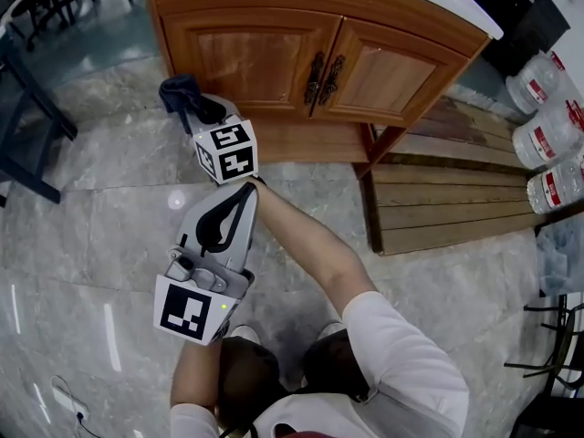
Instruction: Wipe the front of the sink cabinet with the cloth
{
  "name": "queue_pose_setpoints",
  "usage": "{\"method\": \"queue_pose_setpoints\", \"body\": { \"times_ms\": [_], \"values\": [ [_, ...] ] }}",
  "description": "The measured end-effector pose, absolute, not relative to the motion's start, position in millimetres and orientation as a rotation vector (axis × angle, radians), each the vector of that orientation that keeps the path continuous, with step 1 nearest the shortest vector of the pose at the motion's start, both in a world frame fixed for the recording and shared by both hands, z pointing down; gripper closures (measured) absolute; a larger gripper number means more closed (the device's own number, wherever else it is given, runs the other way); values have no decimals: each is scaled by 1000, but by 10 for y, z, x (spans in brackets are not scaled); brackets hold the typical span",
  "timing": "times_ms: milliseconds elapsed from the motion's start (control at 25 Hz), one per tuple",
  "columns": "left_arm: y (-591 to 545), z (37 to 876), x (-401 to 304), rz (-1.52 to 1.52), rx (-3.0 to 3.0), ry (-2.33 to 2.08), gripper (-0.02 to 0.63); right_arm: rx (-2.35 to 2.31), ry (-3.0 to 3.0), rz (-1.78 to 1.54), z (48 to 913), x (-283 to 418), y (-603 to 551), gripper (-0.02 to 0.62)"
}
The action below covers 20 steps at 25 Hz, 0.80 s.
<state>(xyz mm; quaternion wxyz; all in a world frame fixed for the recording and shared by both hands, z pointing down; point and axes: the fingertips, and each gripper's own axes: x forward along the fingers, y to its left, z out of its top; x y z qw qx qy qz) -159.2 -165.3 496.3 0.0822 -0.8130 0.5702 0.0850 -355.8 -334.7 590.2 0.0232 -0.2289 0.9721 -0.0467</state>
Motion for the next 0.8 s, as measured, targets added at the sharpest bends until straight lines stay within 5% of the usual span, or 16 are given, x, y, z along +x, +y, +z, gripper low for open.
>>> {"method": "queue_pose_setpoints", "body": {
  "times_ms": [800],
  "values": [
    [-1652,4944,-1532,269,-2451,1652,607,-935,2962,-93,6043,-2903,-3761,528]
  ]
}}
